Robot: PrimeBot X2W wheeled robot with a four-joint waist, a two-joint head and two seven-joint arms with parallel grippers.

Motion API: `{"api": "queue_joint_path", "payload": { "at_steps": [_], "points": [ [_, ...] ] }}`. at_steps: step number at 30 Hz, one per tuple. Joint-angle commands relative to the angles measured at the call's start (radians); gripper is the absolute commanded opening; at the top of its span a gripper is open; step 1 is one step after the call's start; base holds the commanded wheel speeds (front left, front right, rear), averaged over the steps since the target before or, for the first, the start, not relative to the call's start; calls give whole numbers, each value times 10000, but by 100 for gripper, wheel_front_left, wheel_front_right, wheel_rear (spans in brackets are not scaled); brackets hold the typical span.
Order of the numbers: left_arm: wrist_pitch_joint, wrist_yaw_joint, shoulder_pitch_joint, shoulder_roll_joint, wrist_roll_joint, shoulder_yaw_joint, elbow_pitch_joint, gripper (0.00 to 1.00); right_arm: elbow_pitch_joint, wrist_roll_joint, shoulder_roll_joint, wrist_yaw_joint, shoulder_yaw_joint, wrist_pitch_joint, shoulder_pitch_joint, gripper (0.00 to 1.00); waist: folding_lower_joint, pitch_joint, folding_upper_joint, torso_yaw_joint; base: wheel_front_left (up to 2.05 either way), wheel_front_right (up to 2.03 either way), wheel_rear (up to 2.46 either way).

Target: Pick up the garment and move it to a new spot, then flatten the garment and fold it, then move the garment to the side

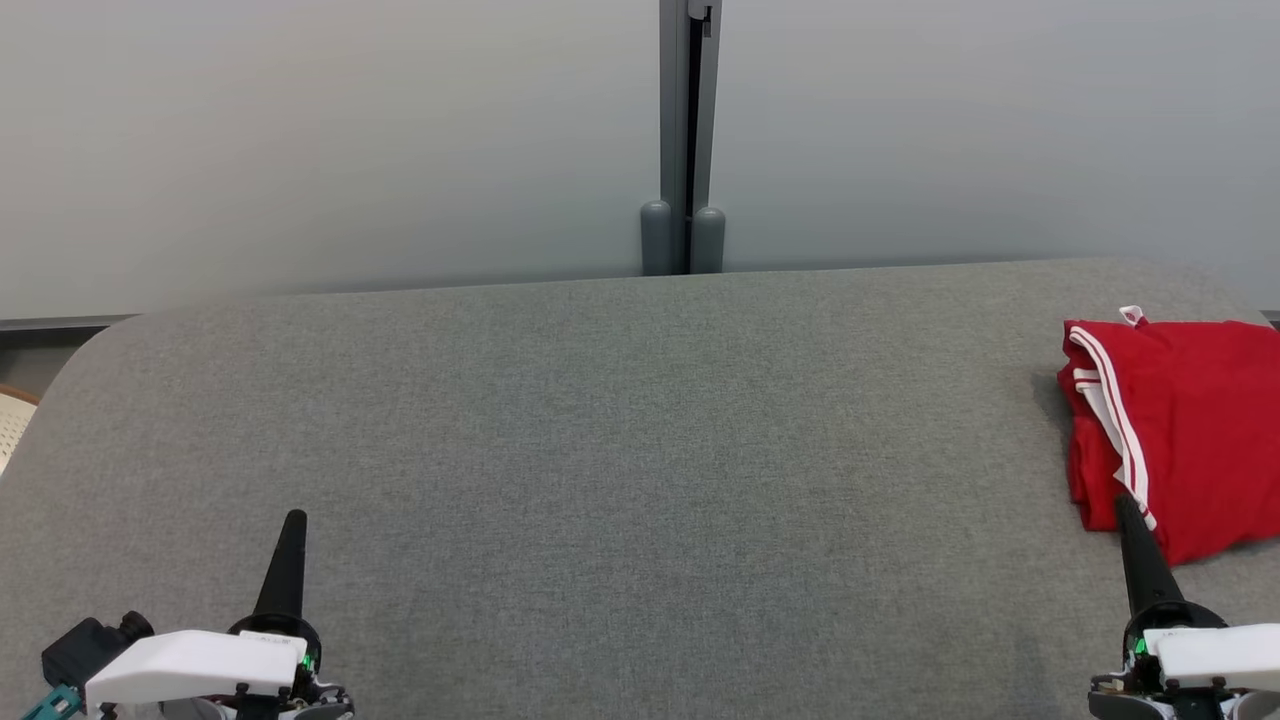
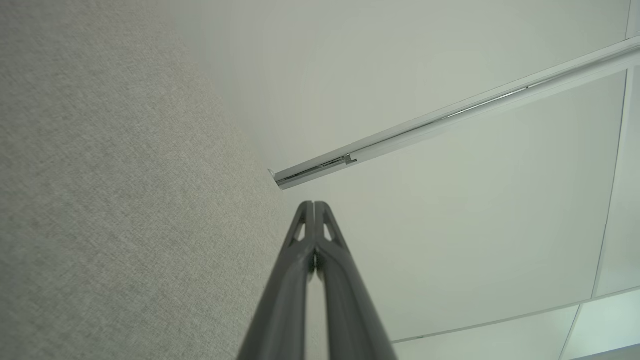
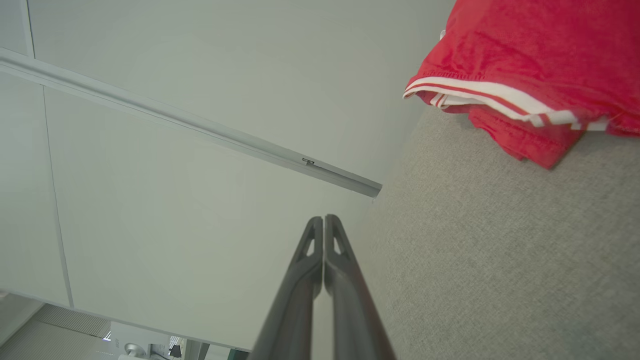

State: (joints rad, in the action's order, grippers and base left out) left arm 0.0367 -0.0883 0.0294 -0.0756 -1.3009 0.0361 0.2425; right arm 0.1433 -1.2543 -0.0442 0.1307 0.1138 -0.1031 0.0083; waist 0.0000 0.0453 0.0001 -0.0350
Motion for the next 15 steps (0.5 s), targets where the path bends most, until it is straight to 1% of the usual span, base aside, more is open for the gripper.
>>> {"api": "queue_joint_path", "payload": {
  "at_steps": [1, 15],
  "points": [
    [54, -83, 296, -16, -141, 89, -50, 0, -28, -174, -62, 2, 0, -14, -220, 0, 0, -7, -1, 5, 0, 0, 0],
    [323, -204, 527, 78, -1190, 346, -21, 0, 353, -1384, -71, 1, 0, -53, -589, 0, 0, -155, -1, 112, 0, 0, 0]
  ]
}}
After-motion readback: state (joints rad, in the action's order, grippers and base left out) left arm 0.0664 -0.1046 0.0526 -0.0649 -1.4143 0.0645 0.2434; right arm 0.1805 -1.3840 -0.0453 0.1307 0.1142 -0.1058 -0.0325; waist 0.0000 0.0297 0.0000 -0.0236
